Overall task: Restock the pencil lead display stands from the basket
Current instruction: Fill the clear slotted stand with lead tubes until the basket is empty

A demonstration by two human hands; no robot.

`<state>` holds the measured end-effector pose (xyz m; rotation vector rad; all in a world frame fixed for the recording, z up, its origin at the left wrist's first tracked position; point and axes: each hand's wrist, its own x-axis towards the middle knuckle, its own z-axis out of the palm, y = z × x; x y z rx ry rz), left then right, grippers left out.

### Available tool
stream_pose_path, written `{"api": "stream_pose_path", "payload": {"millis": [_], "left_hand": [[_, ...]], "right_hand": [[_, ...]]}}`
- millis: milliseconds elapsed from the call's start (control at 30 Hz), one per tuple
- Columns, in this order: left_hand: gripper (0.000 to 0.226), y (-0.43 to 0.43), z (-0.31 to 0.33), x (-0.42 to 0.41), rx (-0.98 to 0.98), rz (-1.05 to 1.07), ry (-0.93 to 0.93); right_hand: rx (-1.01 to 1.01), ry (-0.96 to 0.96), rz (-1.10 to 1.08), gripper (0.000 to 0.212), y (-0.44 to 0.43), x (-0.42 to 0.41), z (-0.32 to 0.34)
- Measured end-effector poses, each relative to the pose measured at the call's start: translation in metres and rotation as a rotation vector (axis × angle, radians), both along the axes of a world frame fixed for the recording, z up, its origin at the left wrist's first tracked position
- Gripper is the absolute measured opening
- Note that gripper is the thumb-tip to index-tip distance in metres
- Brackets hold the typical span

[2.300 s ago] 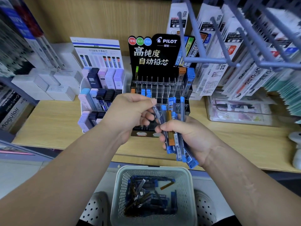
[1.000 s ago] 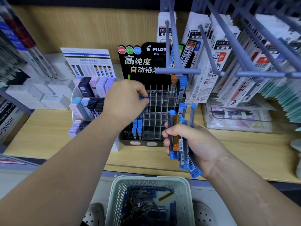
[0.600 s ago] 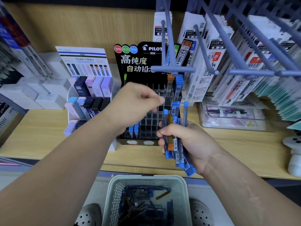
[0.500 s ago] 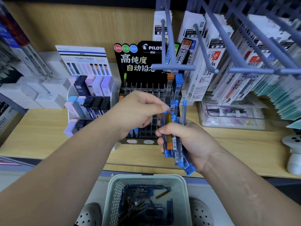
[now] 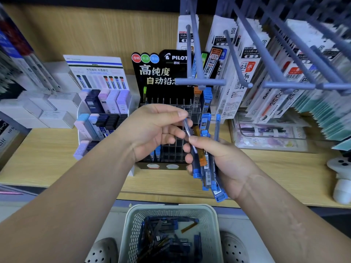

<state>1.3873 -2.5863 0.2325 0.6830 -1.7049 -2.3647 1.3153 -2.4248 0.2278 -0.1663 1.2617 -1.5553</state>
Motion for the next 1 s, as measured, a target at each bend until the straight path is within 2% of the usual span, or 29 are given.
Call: {"api": "stream_pose_path", "payload": {"millis": [133,267,367,567,667,800,900,1000], "left_hand": [[0.005,-0.001,-0.002,0.000,-0.066,0.028,0.109],[0.014,-0.002,-0.002,0.000,-0.061,0.039,0.201],[0.008,0.000,-0.004,0.000,-0.060,0.074,0.196],[0.014,-0.004,-0.002,0.002,-0.108,0.101,0.154],[0.003,-0.014,0.004,0.003,-0.137,0.227,0.147],[0.018,-0.034,0.010,0.010,-0.406,0.378,0.131],[0.019,-0.037,0.007,0.012,-0.644,0.322,0.057],[0.014,-0.035,0.001,0.009,-0.782,0.284,-0.023]], "right_hand": [[-0.015,-0.017,0.002,0.022,0.001,0.000,0.000],[-0.049,-0.019,0.008,0.023,0.002,0.001,0.002],[-0.018,-0.037,-0.032,0.025,0.001,0.001,0.000],[0.000,-0.065,-0.071,0.017,-0.001,0.001,-0.002],[0.005,-0.080,-0.083,0.016,-0.003,0.002,-0.003],[0.045,-0.073,-0.090,0.010,-0.003,0.000,-0.007],[0.063,-0.071,-0.094,0.010,-0.003,-0.001,-0.010],[0.064,-0.068,-0.091,0.010,-0.003,-0.002,-0.011]]}}
